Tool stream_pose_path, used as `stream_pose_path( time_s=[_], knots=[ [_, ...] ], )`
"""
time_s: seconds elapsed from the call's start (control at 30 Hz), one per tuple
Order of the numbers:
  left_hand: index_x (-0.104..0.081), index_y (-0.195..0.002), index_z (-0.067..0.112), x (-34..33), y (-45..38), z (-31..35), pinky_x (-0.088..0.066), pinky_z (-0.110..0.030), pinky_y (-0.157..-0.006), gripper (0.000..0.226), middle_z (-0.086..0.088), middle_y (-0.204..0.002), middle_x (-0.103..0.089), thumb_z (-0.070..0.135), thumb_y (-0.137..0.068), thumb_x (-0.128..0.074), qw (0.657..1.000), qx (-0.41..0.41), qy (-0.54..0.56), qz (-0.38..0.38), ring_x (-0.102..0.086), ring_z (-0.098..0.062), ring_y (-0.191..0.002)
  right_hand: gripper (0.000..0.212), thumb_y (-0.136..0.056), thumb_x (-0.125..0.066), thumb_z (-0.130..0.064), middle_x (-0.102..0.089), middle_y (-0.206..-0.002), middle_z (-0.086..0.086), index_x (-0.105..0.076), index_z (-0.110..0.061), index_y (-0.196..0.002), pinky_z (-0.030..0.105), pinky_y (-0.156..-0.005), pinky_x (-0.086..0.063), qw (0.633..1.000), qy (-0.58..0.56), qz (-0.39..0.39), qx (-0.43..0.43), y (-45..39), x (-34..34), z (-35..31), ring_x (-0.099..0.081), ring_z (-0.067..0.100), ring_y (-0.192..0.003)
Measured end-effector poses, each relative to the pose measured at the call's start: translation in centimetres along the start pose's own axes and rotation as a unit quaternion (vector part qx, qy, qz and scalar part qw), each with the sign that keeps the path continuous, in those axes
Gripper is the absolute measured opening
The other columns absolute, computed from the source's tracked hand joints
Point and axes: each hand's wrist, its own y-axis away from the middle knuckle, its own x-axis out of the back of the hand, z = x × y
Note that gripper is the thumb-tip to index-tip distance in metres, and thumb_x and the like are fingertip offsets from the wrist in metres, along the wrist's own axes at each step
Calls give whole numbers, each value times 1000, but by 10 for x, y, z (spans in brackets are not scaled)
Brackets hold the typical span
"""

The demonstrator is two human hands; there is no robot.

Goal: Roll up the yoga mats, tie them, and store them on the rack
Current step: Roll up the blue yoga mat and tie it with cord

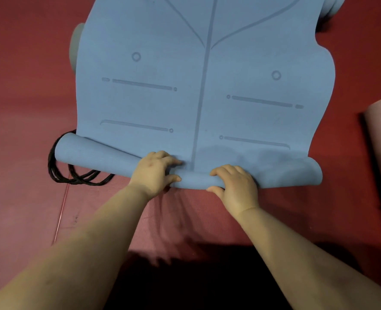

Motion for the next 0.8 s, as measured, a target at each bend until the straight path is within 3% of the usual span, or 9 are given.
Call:
stream_pose_path(
  time_s=[0.07,0.13,0.23,0.3,0.37,0.5,0.6,0.7,0.8],
  knots=[
    [-71,-102,13,-8,14,2,-50,-38,-78,36,-4,-94,-64,40,-78,-63,997,-32,-35,56,-59,-27,-84,33,-67,-82,-32,-67,-93,-3,-70,-19,-94,31,-78,-43,998,-26,-48,-26,-12,9,2,-60,23,-90],
    [-70,-102,11,-16,24,1,-48,-37,-80,47,-4,-94,-65,49,-77,-57,996,-49,-47,56,-59,-24,-85,33,-72,-78,-36,-65,-99,-6,-68,-22,-100,25,-82,-36,992,-58,-103,-53,-26,17,5,-55,17,-98],
    [-71,-99,12,-16,16,-3,-47,-32,-76,39,-3,-89,-67,38,-70,-73,994,-63,-70,62,-62,-26,-79,34,-71,-79,-35,-60,-97,-8,-66,-23,-100,21,-81,-33,982,-81,-158,-71,-38,21,6,-52,15,-99],
    [-70,-96,14,-8,7,-2,-51,-35,-71,39,-2,-89,-67,31,-64,-83,995,-56,-78,27,-61,-29,-76,35,-70,-80,-34,-61,-97,-3,-67,-20,-100,27,-84,-36,990,-48,-124,-49,-31,17,4,-53,20,-99],
    [-66,-104,18,0,-1,2,-47,-39,-82,41,1,-101,-65,36,-69,-79,997,-35,-68,-7,-56,-28,-88,34,-67,-82,-31,-63,-91,1,-69,-18,-95,33,-84,-40,998,-8,-51,-19,-15,7,4,-57,26,-93],
    [-58,-115,25,10,-21,0,-33,-27,-94,42,5,-115,-55,40,-78,-72,996,15,-31,-81,-47,-22,-104,22,-72,-67,-35,-62,-87,0,-69,-18,-86,31,-82,-34,995,26,93,18,-2,-8,1,-56,24,-84],
    [-58,-111,26,17,-38,-2,-35,-30,-96,38,6,-107,-51,38,-78,-72,988,30,-10,-151,-47,-21,-106,36,-66,-76,-39,-62,-93,2,-68,-16,-93,33,-84,-36,995,37,80,37,0,-11,1,-57,26,-88],
    [-59,-112,25,18,-46,-3,-37,-32,-96,38,4,-108,-53,38,-79,-72,984,35,-18,-171,-48,-22,-107,42,-51,-90,-29,-65,-84,-1,-69,-17,-86,33,-73,-46,998,27,52,25,-13,-7,1,-62,26,-78],
    [-64,-112,19,14,-36,-1,-41,-36,-91,37,-3,-108,-59,39,-81,-68,999,-9,-42,-25,-53,-27,-101,36,-58,-87,-27,-69,-84,0,-72,-15,-88,32,-74,-49,1000,-14,5,-4,-35,4,2,-63,28,-82]
  ],
)
